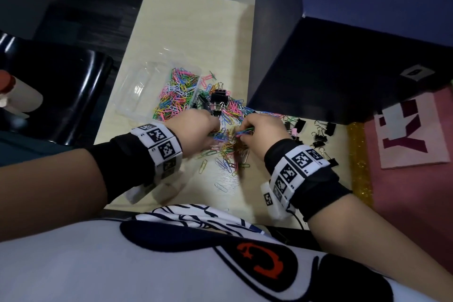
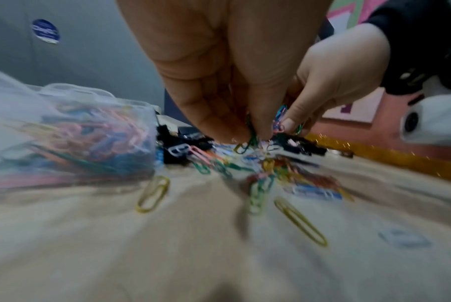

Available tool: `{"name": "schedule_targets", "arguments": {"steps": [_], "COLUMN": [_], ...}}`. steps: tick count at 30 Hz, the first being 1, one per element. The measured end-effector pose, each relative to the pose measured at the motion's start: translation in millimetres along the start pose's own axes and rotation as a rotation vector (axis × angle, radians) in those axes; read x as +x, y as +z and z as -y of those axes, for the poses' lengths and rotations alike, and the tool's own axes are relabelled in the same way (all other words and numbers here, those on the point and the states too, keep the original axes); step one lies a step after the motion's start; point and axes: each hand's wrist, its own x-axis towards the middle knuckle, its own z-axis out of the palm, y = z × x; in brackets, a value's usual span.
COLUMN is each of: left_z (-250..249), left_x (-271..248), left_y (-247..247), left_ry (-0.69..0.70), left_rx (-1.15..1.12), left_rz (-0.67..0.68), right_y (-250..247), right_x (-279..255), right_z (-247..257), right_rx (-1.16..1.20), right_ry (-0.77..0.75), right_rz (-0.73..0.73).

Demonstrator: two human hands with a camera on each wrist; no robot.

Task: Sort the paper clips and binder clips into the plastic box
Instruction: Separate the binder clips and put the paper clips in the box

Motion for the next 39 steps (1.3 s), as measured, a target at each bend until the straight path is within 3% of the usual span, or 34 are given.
{"name": "schedule_targets", "arguments": {"steps": [8, 15, 19, 22, 25, 29, 31, 35, 39], "left_z": [44.3, 78.1, 84.5, 84.2, 78.8, 78.5, 80.3, 79.0, 76.6], "left_x": [-24.9, -27.7, -27.3, -23.7, -15.7, -0.4, 3.8, -4.7, -13.5], "left_y": [-29.3, -26.2, -23.6, -17.8, -9.8, -11.0, -15.2, -11.7, -4.3], "left_ry": [-0.23, -0.385, -0.309, -0.18, -0.163, -0.197, -0.194, -0.056, -0.031], "left_rx": [-0.21, -0.389, -0.25, -0.076, 0.148, 0.206, 0.202, 0.171, 0.181], "left_rz": [-0.263, -0.273, -0.275, -0.254, -0.091, 0.024, 0.004, -0.239, -0.194], "right_y": [-7.1, 10.3, 8.8, 4.6, 6.7, 19.3, 22.6, 25.7, 35.5], "right_x": [24.7, 55.4, 60.9, 59.9, 52.8, 44.7, 40.2, 32.9, 30.7], "right_z": [49.2, 108.6, 118.3, 112.1, 106.5, 95.6, 88.6, 73.3, 69.4], "right_rx": [0.332, 0.471, 0.378, 0.225, 0.163, 0.09, 0.056, 0.008, 0.011], "right_ry": [-0.002, -0.066, -0.035, -0.039, -0.053, -0.054, -0.043, -0.005, 0.01], "right_rz": [-0.086, -0.144, -0.08, -0.125, -0.074, -0.059, -0.046, -0.011, 0.025]}}
